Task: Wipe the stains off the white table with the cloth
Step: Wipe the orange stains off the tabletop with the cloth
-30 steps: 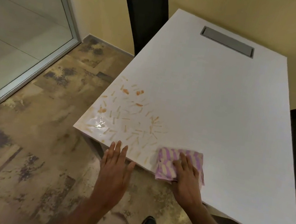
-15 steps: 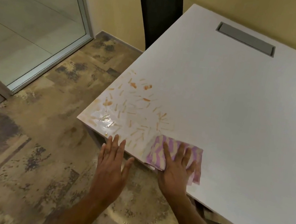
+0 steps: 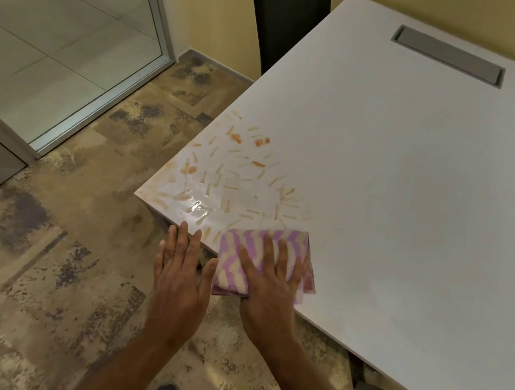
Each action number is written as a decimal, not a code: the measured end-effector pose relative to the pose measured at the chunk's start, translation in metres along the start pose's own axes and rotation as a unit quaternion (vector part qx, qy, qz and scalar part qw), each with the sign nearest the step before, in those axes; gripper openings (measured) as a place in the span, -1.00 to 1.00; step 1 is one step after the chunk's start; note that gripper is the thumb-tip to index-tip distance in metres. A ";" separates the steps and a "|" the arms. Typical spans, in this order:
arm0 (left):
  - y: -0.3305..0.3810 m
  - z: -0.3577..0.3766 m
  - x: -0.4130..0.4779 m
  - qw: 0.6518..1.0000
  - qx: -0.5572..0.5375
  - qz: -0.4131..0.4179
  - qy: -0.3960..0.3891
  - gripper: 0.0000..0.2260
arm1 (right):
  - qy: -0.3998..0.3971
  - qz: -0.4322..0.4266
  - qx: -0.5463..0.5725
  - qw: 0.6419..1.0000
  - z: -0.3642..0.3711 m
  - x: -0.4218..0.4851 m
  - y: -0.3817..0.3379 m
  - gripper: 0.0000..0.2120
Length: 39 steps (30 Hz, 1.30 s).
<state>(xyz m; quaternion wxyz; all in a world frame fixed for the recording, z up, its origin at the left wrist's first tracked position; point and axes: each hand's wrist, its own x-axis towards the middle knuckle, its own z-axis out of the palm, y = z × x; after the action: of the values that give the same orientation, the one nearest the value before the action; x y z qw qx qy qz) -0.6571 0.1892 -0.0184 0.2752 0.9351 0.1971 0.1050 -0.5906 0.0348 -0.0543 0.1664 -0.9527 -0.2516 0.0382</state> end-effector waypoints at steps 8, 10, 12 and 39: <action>-0.004 0.007 0.001 1.000 -0.009 0.000 -0.024 -0.42 | 0.024 0.065 -0.024 0.997 -0.018 -0.049 0.048 -0.19; -0.007 0.009 0.000 1.000 -0.006 0.004 -0.026 -0.42 | 0.039 0.095 -0.032 0.994 -0.023 -0.053 0.065 -0.19; -0.008 0.010 0.001 1.000 -0.001 0.009 -0.025 -0.42 | 0.052 0.133 -0.029 0.989 -0.029 -0.048 0.082 -0.24; -0.023 0.001 0.021 0.999 0.003 0.009 0.051 -0.43 | -0.036 -0.006 0.040 0.999 0.003 0.014 -0.028 -0.34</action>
<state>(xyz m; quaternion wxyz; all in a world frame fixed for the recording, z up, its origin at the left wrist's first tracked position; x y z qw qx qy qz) -0.6452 0.2154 -0.0301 0.2612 0.9310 0.2031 0.1544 -0.5924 0.0656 -0.0471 0.1959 -0.9416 -0.2616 0.0814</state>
